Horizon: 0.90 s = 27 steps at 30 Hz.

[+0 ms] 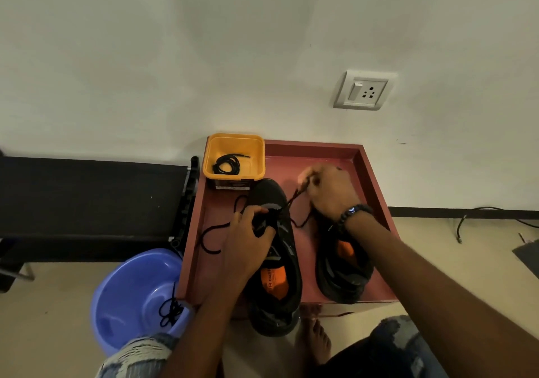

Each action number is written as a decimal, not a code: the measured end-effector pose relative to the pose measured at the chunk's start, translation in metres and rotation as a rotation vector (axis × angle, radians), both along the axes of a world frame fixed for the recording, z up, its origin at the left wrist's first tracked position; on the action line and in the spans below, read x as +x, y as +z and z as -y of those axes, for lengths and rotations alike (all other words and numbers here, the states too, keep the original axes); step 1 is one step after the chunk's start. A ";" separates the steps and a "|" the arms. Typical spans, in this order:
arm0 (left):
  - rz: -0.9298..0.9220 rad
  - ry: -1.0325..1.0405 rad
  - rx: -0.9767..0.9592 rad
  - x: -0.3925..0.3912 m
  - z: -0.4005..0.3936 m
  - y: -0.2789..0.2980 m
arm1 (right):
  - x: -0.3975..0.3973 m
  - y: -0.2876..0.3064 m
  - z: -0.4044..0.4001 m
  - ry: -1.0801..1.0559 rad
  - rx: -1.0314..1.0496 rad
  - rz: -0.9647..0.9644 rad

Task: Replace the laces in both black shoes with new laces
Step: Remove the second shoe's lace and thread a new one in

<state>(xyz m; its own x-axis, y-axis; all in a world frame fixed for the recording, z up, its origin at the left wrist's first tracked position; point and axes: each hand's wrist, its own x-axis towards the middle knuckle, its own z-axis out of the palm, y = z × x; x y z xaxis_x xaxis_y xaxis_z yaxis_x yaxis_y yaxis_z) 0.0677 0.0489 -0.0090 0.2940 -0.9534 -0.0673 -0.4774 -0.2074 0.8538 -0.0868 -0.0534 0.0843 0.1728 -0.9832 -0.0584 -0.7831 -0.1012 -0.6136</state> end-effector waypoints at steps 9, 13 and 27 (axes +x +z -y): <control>-0.014 -0.027 0.006 0.007 0.003 -0.001 | -0.007 -0.020 -0.011 0.112 0.256 -0.044; -0.028 -0.048 -0.002 0.010 0.003 -0.003 | 0.010 -0.050 -0.028 0.066 0.301 0.088; -0.094 -0.035 0.013 0.011 0.005 -0.005 | -0.007 0.003 0.011 -0.166 -0.054 0.184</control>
